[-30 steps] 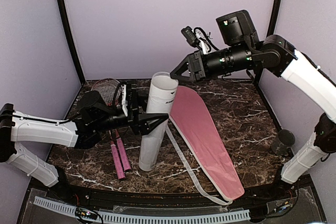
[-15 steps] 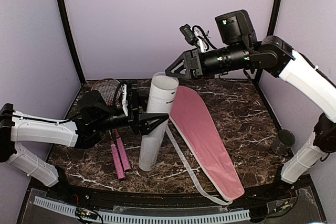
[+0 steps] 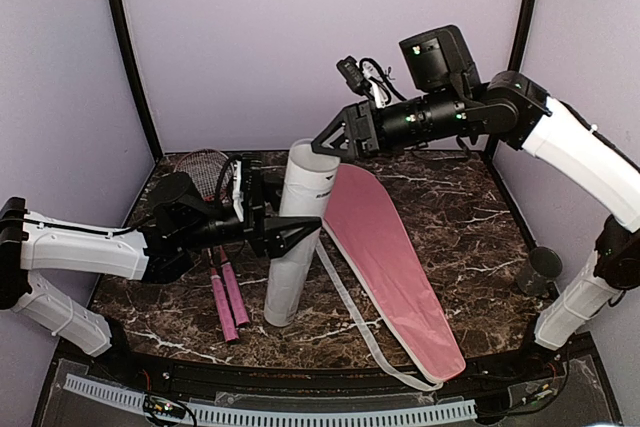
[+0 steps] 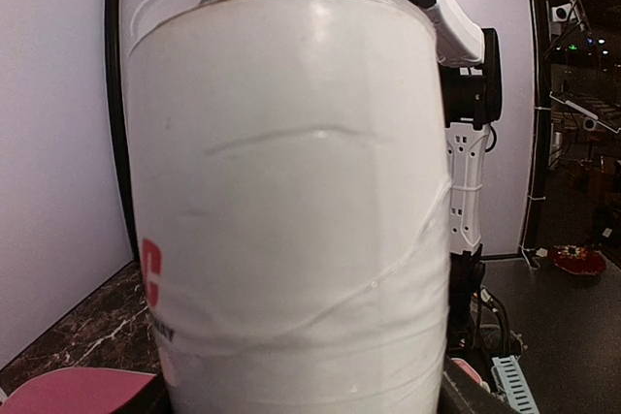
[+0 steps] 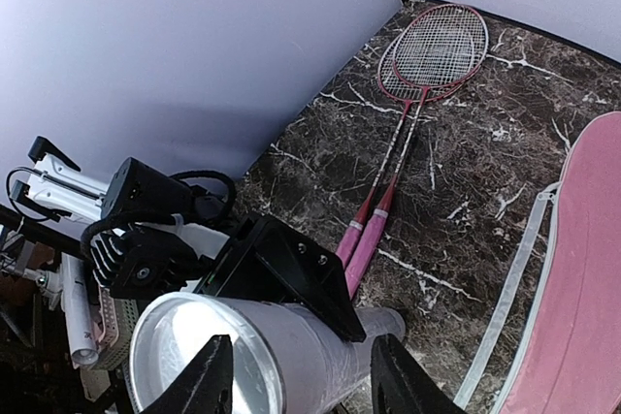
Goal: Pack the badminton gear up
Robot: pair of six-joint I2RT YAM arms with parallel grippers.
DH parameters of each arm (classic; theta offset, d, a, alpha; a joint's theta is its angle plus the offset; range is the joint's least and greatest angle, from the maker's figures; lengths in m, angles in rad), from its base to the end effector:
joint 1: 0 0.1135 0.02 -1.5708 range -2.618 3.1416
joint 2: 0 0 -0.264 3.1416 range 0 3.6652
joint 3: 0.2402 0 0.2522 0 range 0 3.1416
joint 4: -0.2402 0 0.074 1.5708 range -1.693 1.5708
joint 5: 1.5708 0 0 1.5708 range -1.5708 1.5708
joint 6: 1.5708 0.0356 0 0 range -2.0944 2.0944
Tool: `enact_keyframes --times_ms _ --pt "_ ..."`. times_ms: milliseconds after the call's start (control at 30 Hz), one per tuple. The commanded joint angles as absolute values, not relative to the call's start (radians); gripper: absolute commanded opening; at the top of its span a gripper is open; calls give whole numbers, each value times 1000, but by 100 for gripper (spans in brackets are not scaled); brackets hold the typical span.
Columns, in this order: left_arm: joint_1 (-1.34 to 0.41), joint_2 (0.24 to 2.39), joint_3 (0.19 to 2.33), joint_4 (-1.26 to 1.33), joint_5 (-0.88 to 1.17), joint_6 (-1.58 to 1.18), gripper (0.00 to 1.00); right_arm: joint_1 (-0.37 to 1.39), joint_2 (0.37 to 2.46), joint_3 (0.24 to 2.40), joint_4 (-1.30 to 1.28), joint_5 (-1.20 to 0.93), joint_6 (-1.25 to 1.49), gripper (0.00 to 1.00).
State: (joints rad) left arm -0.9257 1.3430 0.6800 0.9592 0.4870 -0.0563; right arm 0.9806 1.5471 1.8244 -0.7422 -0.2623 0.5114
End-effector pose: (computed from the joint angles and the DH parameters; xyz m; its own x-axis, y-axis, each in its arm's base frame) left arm 0.1618 -0.2427 0.2980 0.1204 -0.2426 -0.9626 0.9836 0.1603 0.0826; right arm 0.1759 0.2791 0.4536 -0.6734 -0.1560 -0.7226 -0.6901 0.4831 0.5388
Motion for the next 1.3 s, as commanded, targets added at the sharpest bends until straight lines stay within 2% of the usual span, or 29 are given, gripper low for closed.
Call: enact_keyframes --times_ms 0,567,767,867,1033,1267 --pt "-931 1336 681 907 515 -50 70 989 1583 1804 -816 -265 523 48" --pt "-931 1330 702 797 503 15 74 994 1653 1839 -954 -264 531 48" --pt "-931 1328 700 797 480 11 68 993 1644 1852 -934 -252 535 48" --pt "-931 1319 691 813 449 -8 65 994 1622 1864 -902 -219 540 52" --pt "-931 1293 662 864 399 -30 63 993 1518 1833 -753 -163 532 64" --pt "-926 1259 681 857 261 -1 59 971 1378 1738 -598 27 528 70"
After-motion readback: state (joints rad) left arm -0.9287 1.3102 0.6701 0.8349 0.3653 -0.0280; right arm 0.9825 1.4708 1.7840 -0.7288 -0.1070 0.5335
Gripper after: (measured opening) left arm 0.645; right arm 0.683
